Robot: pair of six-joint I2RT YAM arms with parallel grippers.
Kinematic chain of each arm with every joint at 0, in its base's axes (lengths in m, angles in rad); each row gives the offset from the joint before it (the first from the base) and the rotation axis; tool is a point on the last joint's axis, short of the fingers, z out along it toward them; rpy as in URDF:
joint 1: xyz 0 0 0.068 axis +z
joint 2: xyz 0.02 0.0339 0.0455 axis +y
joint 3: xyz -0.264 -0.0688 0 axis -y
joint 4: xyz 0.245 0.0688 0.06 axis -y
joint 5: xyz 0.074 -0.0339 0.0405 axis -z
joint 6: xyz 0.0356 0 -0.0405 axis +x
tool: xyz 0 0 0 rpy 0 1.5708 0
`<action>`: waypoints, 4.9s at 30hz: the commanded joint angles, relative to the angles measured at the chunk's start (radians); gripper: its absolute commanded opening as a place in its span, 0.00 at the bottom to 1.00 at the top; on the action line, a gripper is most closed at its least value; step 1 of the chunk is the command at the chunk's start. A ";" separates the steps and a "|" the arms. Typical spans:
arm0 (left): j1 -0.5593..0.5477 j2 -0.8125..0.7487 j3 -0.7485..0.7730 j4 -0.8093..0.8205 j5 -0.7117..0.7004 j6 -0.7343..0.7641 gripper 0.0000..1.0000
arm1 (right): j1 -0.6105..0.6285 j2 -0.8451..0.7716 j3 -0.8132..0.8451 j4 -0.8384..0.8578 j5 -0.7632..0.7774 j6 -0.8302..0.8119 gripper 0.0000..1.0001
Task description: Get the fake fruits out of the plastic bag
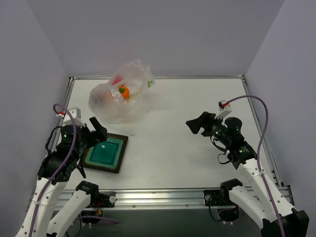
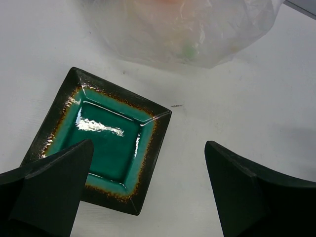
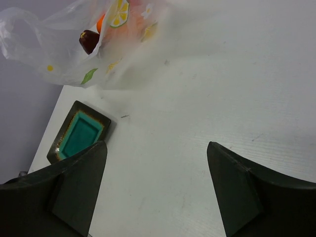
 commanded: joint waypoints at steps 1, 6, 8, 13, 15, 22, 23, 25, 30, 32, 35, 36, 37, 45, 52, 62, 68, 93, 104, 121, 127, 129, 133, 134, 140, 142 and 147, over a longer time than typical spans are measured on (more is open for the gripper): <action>-0.001 0.073 0.046 0.072 0.047 -0.028 0.94 | 0.017 0.023 0.042 0.058 -0.013 0.002 0.79; -0.002 0.153 0.025 0.187 0.098 -0.088 0.97 | 0.068 0.077 0.045 0.134 -0.022 0.030 0.82; -0.002 0.193 0.014 0.258 0.101 -0.109 0.99 | 0.088 0.097 0.049 0.164 -0.009 0.031 0.84; -0.026 0.284 0.015 0.397 -0.023 -0.154 0.97 | 0.207 0.212 0.071 0.229 0.020 0.027 0.89; -0.034 0.314 0.031 0.408 -0.071 -0.148 0.95 | 0.252 0.256 0.090 0.242 0.059 0.010 0.90; -0.057 0.457 0.077 0.534 -0.057 -0.141 0.94 | 0.346 0.410 0.183 0.314 0.086 -0.025 0.92; -0.066 0.472 0.093 0.537 -0.051 -0.141 0.94 | 0.355 0.439 0.197 0.325 0.085 -0.027 0.92; -0.076 0.523 0.114 0.540 -0.068 -0.128 0.94 | 0.361 0.467 0.210 0.351 0.080 -0.024 0.92; -0.080 0.614 0.166 0.543 -0.138 -0.108 0.95 | 0.372 0.592 0.298 0.360 0.071 -0.067 0.93; -0.083 0.624 0.166 0.551 -0.180 -0.102 0.92 | 0.372 0.649 0.338 0.337 0.123 -0.091 0.93; -0.085 0.624 0.150 0.571 -0.241 -0.094 0.60 | 0.372 0.720 0.412 0.328 0.190 -0.133 0.94; -0.083 0.626 0.146 0.574 -0.252 -0.094 0.49 | 0.372 0.737 0.444 0.329 0.204 -0.140 0.95; -0.083 0.624 0.138 0.575 -0.275 -0.094 0.41 | 0.372 0.752 0.463 0.325 0.215 -0.154 0.95; -0.062 0.571 0.078 0.591 -0.312 -0.088 0.02 | 0.372 0.921 0.653 0.256 0.338 -0.263 0.98; -0.042 0.494 0.015 0.605 -0.278 -0.101 0.02 | 0.372 1.048 0.838 0.234 0.286 -0.361 0.99; 0.015 0.505 0.022 0.624 -0.212 -0.143 0.02 | 0.379 1.272 1.086 0.306 0.155 -0.314 0.57; 0.102 0.492 0.080 0.597 -0.171 -0.141 0.02 | 0.479 1.150 0.960 0.369 0.246 -0.304 0.00; 0.227 0.491 0.209 0.382 0.119 -0.029 0.03 | 0.511 1.017 0.757 0.285 0.418 -0.222 0.00; 0.184 0.451 0.342 0.240 0.297 0.135 0.97 | 0.426 1.136 0.886 0.247 0.323 -0.251 0.00; 0.125 0.684 0.470 0.158 0.143 0.192 0.73 | 0.416 1.163 0.986 0.184 0.300 -0.295 0.00; 0.148 0.790 0.367 0.307 -0.059 0.072 0.03 | 0.419 1.114 0.799 0.265 0.301 -0.262 0.00; 0.165 0.811 0.325 0.365 -0.059 0.032 0.02 | 0.425 1.099 0.712 0.309 0.306 -0.252 0.00; 0.190 0.848 0.264 0.480 0.054 -0.042 0.02 | 0.441 1.093 0.613 0.355 0.344 -0.248 0.00; 0.190 0.854 0.264 0.488 0.076 -0.043 0.02 | 0.442 1.094 0.602 0.360 0.350 -0.248 0.00; 0.216 0.854 0.261 0.503 0.067 -0.045 0.02 | 0.447 1.161 0.559 0.414 0.355 -0.196 0.00; 0.231 0.899 0.272 0.517 0.078 -0.043 0.03 | 0.447 1.182 0.558 0.432 0.364 -0.182 0.00; 0.271 1.127 0.443 0.561 0.184 -0.010 0.02 | 0.445 1.215 0.573 0.427 0.441 -0.174 0.00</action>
